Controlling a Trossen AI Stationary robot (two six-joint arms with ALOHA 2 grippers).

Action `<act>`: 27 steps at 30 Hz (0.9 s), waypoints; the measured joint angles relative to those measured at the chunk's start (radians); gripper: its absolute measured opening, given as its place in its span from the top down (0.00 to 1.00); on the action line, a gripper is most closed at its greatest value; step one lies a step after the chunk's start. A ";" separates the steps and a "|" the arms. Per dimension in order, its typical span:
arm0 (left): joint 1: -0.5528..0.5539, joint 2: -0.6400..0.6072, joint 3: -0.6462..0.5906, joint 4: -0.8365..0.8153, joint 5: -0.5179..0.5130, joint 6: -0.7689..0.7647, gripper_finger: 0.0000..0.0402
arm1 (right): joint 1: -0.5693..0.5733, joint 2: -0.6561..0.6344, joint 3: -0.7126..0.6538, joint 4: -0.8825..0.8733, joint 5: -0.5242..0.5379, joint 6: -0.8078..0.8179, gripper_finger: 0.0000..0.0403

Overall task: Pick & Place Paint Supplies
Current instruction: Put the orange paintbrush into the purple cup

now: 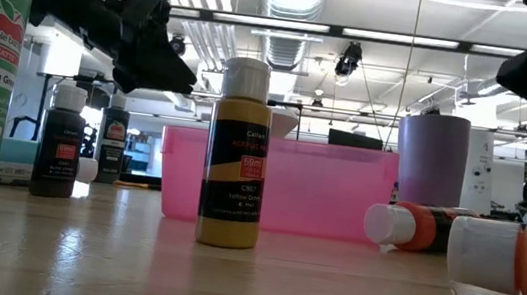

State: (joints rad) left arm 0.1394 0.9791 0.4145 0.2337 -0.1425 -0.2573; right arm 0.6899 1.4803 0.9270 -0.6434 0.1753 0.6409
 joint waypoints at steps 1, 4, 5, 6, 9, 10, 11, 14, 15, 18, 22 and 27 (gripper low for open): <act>0.000 0.000 0.000 -0.001 0.000 0.000 0.59 | 0.000 0.000 -0.004 0.001 0.000 0.000 0.56; 0.000 0.000 0.000 -0.001 0.000 0.000 0.59 | 0.000 0.000 -0.019 0.008 0.005 0.018 0.58; 0.000 0.000 0.000 -0.001 0.000 0.000 0.59 | 0.000 0.000 -0.026 0.012 0.005 0.028 0.59; 0.000 0.000 0.000 -0.001 0.000 0.000 0.59 | 0.000 0.000 -0.036 0.025 0.006 0.038 0.60; 0.000 0.000 0.000 -0.002 0.000 0.000 0.59 | 0.000 0.000 -0.080 0.103 0.006 0.046 0.63; 0.000 0.000 0.000 -0.002 0.000 0.000 0.59 | 0.000 0.000 -0.097 0.132 0.006 0.046 0.64; 0.000 0.000 0.000 -0.002 0.000 0.000 0.59 | 0.000 0.000 -0.112 0.158 0.004 0.047 0.65; 0.000 0.000 0.000 -0.002 0.000 0.000 0.59 | 0.001 0.000 -0.153 0.218 -0.010 0.052 0.68; 0.000 0.000 0.000 -0.002 0.000 0.000 0.59 | 0.002 0.000 -0.161 0.224 -0.016 0.053 0.68; 0.000 0.000 -0.001 -0.002 0.000 0.000 0.59 | 0.008 0.000 -0.176 0.234 -0.019 0.068 0.71; 0.000 0.000 -0.001 -0.002 0.000 0.000 0.59 | 0.017 0.000 -0.198 0.252 -0.019 0.075 0.73; 0.000 0.000 -0.002 -0.003 0.000 0.000 0.59 | 0.021 0.001 -0.251 0.342 -0.019 0.098 0.75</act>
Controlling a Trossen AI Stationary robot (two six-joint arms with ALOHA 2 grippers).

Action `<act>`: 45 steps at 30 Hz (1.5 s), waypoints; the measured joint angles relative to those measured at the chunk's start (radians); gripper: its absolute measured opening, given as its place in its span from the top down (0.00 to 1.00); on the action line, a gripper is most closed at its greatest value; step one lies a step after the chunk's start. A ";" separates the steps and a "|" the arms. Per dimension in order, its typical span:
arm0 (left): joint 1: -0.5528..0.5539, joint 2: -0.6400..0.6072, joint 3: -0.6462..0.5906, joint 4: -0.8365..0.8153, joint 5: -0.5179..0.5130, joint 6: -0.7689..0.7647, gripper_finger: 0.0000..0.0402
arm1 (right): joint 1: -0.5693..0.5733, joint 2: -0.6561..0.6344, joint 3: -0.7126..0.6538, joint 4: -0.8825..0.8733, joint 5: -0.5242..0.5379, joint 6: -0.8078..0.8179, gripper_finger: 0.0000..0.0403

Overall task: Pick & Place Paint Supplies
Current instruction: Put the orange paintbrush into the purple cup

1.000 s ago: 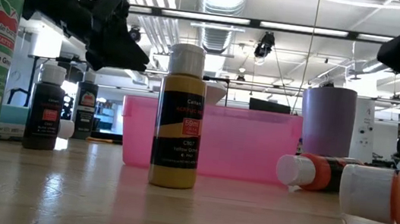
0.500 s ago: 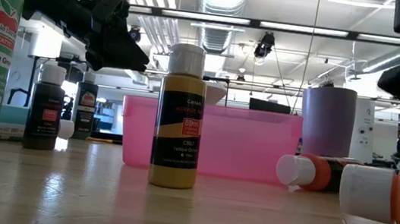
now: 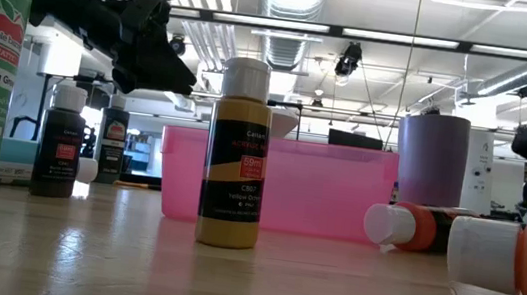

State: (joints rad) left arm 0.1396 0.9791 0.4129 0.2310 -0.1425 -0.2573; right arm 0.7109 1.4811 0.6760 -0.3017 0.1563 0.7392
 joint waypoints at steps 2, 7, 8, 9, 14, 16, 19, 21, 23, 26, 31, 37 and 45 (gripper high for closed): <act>0.000 0.000 0.000 0.000 0.000 0.000 0.59 | 0.000 0.000 -0.014 0.008 0.000 0.016 0.76; 0.000 0.000 0.000 0.000 0.000 0.000 0.59 | 0.000 0.000 -0.034 0.018 0.000 0.021 0.79; 0.000 0.000 0.000 0.000 0.000 0.000 0.59 | 0.000 0.000 -0.039 0.025 0.000 0.021 0.79; 0.000 0.000 0.000 0.000 0.000 0.000 0.59 | 0.000 0.000 -0.042 0.031 0.000 0.021 0.80; 0.000 0.000 0.000 0.000 0.000 0.000 0.59 | 0.000 0.000 -0.044 0.074 -0.001 0.020 0.80; 0.000 0.000 0.000 0.000 0.000 0.000 0.59 | 0.000 0.000 -0.044 0.086 -0.002 0.018 0.79; 0.000 0.000 0.000 0.000 0.000 0.000 0.59 | 0.000 0.000 -0.044 0.080 -0.002 0.013 0.75; 0.000 0.000 0.000 0.000 0.000 0.000 0.59 | 0.000 0.000 -0.044 0.079 -0.002 0.014 0.72; 0.000 0.000 0.000 0.000 0.000 0.000 0.59 | 0.001 0.000 -0.044 0.077 -0.005 0.014 0.70; 0.000 0.000 0.000 0.000 0.000 0.000 0.59 | 0.006 0.002 -0.044 0.077 -0.005 0.012 0.66; 0.000 0.000 0.000 -0.003 0.000 0.000 0.59 | 0.014 0.053 -0.044 0.078 0.000 0.008 0.63; 0.000 0.000 0.000 -0.010 0.000 0.000 0.59 | 0.018 0.127 -0.028 0.082 0.011 -0.002 0.68; 0.000 0.000 0.000 -0.009 0.000 0.000 0.59 | 0.017 0.127 0.001 0.070 0.001 -0.029 0.90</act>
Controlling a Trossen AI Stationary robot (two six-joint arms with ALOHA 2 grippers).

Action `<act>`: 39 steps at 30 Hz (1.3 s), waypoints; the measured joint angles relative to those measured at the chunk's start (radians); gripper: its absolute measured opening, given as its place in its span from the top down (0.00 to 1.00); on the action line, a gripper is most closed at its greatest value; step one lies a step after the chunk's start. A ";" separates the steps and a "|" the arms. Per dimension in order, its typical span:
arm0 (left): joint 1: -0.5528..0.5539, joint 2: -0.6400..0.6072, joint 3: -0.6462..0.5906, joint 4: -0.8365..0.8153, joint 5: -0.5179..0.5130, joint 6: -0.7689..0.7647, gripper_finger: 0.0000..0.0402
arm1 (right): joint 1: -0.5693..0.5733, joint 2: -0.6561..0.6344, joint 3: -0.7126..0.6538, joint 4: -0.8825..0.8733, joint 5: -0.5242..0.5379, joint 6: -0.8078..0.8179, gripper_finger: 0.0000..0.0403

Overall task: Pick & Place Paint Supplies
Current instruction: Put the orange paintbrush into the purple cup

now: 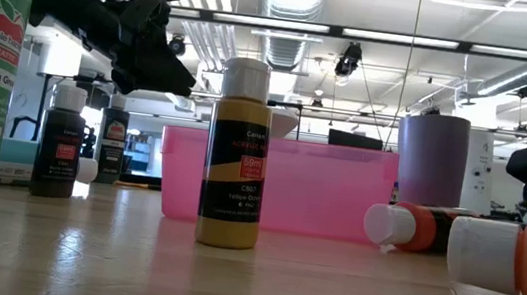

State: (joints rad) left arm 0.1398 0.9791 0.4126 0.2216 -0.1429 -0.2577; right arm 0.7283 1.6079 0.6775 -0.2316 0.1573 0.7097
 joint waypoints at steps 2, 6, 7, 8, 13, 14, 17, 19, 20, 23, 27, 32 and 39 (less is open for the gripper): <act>0.000 0.000 0.000 0.001 0.000 0.000 0.59 | 0.000 -0.015 0.001 -0.001 -0.005 -0.015 0.96; 0.000 0.000 0.000 0.000 0.000 0.000 0.59 | 0.000 -0.030 -0.001 -0.010 -0.012 -0.017 0.97; 0.000 0.000 0.000 0.000 0.000 0.000 0.59 | 0.000 -0.030 -0.001 -0.011 -0.012 -0.017 0.98; 0.000 0.000 0.000 0.000 0.000 0.000 0.59 | 0.000 -0.030 -0.001 -0.011 -0.012 -0.017 0.98; 0.000 0.000 0.000 0.000 0.000 0.000 0.59 | 0.000 -0.031 0.000 -0.016 -0.009 -0.018 0.98; 0.000 0.000 0.000 0.000 0.000 0.000 0.59 | 0.000 -0.031 0.003 -0.022 -0.009 -0.018 0.98; 0.000 0.000 0.000 0.000 0.000 0.000 0.59 | 0.000 -0.031 0.006 -0.030 -0.006 -0.018 0.98; 0.000 0.000 0.000 0.000 0.000 0.000 0.59 | 0.000 -0.031 0.011 -0.035 0.000 -0.021 0.98; 0.000 0.000 0.000 0.000 0.000 0.000 0.59 | 0.000 -0.031 0.013 -0.037 0.004 -0.024 0.98; 0.000 0.000 0.000 0.000 0.000 0.000 0.59 | 0.000 -0.031 0.015 -0.038 0.012 -0.029 0.98; 0.000 0.000 0.000 0.000 0.000 0.000 0.59 | 0.000 -0.031 0.015 -0.042 0.015 -0.019 0.98; 0.000 0.000 0.000 -0.001 0.000 0.000 0.59 | 0.000 -0.032 0.015 -0.042 0.015 -0.016 0.97; 0.000 0.000 0.000 -0.001 0.000 0.000 0.59 | 0.000 -0.033 0.016 -0.042 0.018 -0.016 0.86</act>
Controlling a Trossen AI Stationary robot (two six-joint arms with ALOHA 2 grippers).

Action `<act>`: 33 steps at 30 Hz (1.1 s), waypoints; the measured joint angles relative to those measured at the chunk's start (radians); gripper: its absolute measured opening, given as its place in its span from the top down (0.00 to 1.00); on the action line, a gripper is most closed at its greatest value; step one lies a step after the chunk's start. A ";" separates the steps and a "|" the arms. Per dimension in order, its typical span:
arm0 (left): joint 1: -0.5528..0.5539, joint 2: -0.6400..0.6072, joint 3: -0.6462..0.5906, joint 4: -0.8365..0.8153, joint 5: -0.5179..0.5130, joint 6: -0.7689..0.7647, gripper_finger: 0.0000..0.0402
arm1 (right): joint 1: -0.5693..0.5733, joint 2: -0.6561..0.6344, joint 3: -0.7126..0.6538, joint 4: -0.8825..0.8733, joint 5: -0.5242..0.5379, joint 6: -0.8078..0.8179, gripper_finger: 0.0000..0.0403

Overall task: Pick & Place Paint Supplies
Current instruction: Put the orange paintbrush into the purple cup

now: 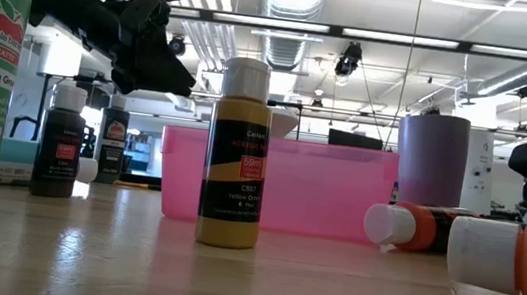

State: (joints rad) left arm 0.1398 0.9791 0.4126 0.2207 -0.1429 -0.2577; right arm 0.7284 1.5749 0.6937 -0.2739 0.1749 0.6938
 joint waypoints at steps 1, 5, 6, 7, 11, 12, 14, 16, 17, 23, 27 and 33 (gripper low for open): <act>0.000 0.000 0.000 0.000 0.000 0.000 0.59 | 0.000 0.000 0.000 -0.002 0.000 0.000 0.83; 0.000 0.000 0.000 -0.001 0.000 0.000 0.59 | 0.000 -0.001 0.002 -0.030 -0.001 -0.002 0.76; 0.000 0.000 0.000 -0.002 0.000 0.000 0.59 | 0.000 -0.002 0.002 -0.041 -0.001 -0.002 0.74; 0.000 0.000 0.000 -0.003 0.000 0.000 0.59 | 0.000 -0.002 0.003 -0.052 -0.008 0.001 0.73; 0.000 0.000 0.000 -0.004 0.000 0.000 0.59 | 0.000 -0.003 0.004 -0.070 -0.015 0.004 0.68; 0.000 0.000 0.000 -0.004 0.000 0.000 0.59 | 0.000 -0.003 0.004 -0.071 -0.015 0.004 0.68; 0.000 0.000 0.000 -0.004 0.000 0.000 0.59 | 0.000 -0.003 0.004 -0.074 -0.015 0.003 0.67; 0.000 0.000 0.000 -0.005 0.000 0.000 0.59 | 0.000 -0.003 0.004 -0.076 -0.016 0.003 0.68; 0.000 0.000 0.000 -0.005 0.000 0.000 0.59 | 0.000 -0.003 0.004 -0.079 -0.017 0.003 0.70; 0.000 0.000 0.000 -0.005 0.000 0.000 0.59 | -0.001 -0.003 0.004 -0.090 -0.030 0.002 0.84; 0.000 0.000 0.000 -0.006 0.000 0.000 0.59 | -0.001 -0.004 0.003 -0.090 -0.062 0.002 0.96; 0.000 0.000 0.000 -0.005 0.000 0.000 0.59 | -0.001 -0.004 0.003 -0.089 -0.072 0.006 0.98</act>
State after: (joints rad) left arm 0.1398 0.9791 0.4126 0.2153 -0.1429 -0.2579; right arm 0.7279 1.5713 0.6964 -0.3630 0.1032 0.7000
